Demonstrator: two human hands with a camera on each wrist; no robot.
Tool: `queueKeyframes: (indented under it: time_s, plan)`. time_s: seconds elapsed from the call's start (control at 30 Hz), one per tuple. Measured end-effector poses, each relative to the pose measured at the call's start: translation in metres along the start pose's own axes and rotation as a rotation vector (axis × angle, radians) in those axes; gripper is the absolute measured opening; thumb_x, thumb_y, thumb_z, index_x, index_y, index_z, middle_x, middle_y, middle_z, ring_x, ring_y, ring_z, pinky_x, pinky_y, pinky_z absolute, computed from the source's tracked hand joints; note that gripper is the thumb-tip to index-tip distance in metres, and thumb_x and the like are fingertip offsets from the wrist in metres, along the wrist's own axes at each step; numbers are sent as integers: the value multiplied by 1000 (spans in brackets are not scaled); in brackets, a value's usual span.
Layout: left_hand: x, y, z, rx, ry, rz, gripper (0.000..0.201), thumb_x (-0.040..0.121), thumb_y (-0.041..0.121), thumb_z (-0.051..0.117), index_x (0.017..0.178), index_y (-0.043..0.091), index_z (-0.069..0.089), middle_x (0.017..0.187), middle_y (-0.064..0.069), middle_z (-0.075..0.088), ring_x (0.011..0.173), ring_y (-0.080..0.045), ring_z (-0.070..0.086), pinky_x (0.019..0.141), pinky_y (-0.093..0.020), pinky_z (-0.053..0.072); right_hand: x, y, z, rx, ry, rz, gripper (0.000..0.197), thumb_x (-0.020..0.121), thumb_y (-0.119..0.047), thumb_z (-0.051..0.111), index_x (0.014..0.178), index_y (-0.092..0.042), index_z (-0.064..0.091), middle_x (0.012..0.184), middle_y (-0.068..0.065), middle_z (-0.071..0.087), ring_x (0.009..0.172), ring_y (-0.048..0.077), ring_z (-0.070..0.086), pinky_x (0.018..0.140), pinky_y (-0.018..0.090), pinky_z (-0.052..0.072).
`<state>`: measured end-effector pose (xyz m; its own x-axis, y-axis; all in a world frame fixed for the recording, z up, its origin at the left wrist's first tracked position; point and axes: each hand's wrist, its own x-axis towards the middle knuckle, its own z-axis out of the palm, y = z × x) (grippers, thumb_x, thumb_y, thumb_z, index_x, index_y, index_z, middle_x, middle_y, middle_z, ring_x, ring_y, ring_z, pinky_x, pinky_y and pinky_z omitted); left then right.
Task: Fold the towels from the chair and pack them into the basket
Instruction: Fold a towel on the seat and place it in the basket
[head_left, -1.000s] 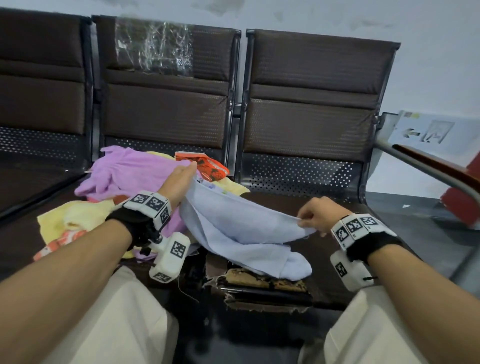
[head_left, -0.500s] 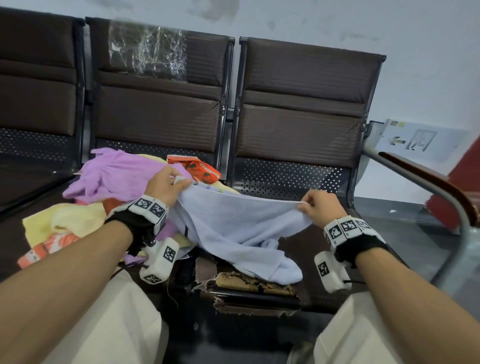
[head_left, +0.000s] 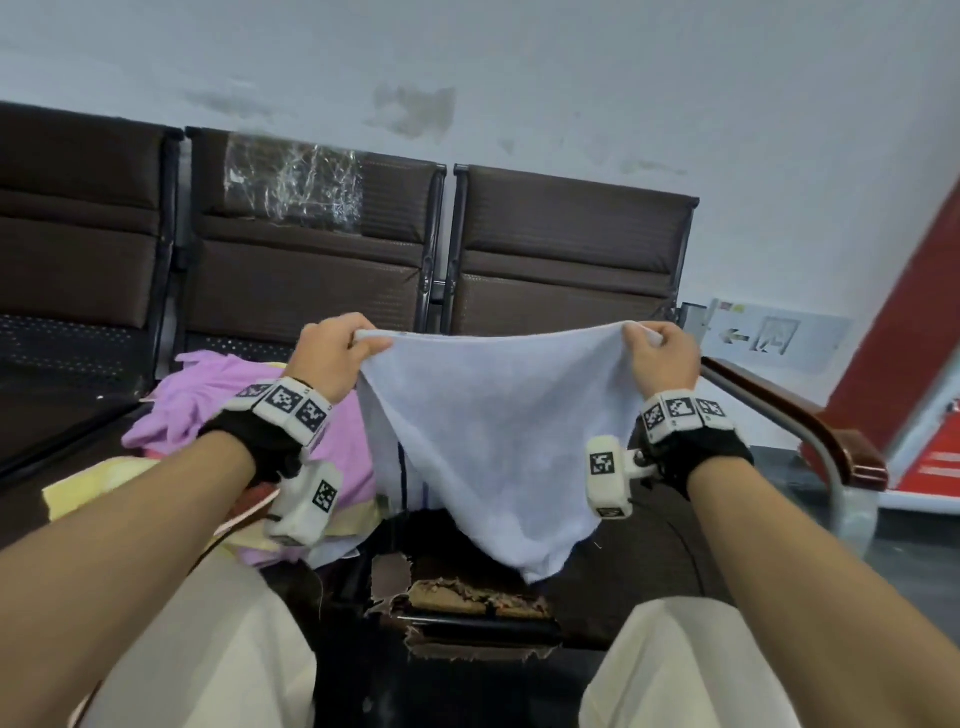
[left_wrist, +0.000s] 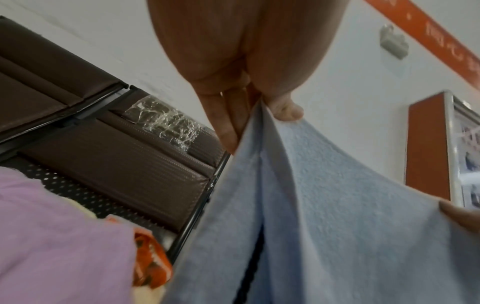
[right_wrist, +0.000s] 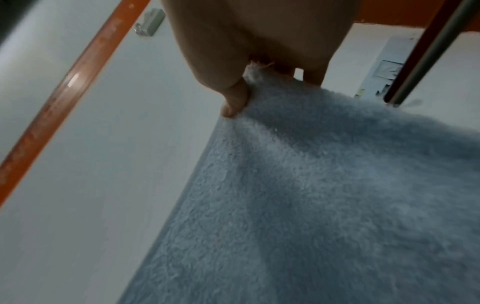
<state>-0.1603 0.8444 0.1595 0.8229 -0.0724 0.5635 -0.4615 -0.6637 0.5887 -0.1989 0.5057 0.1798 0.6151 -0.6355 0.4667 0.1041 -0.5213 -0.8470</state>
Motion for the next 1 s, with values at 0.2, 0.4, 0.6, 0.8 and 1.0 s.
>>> queueKeyframes:
  time_s: [0.2,0.4,0.6,0.8,1.0]
  plan:
    - [24,29,-30,-56,235,-51,27,89,32,60,78,8,63,85,-17,67,85,-34,59,66,-30,30,14,-31,-19,50,85,-149,14,86,-17,65,94,-8,71,82,2,59,81,12,52,67,3,29]
    - [25,7,7,-253,91,-200,38,93,28,54,59,16,44,68,-3,51,73,-19,46,67,-33,36,15,12,-5,10,28,-62,16,90,-11,58,93,-12,73,80,1,61,81,12,55,60,1,31]
    - [33,-15,53,-322,65,-329,42,99,27,39,59,16,33,61,-4,39,72,-25,38,67,-33,30,15,58,23,-72,17,64,18,89,-19,58,95,-17,74,80,-3,61,81,12,53,72,15,36]
    - [33,-47,91,-348,10,-451,32,98,31,36,83,7,49,83,-18,55,92,-38,54,94,-48,41,9,103,51,-63,-116,276,20,86,-22,62,100,-10,73,89,6,65,87,21,56,87,33,45]
    - [21,-45,120,-604,-107,-440,35,93,32,53,82,0,60,71,-8,54,66,-17,48,65,-32,42,-5,93,70,517,-358,563,15,86,-4,60,84,-10,73,77,6,67,69,18,57,52,23,48]
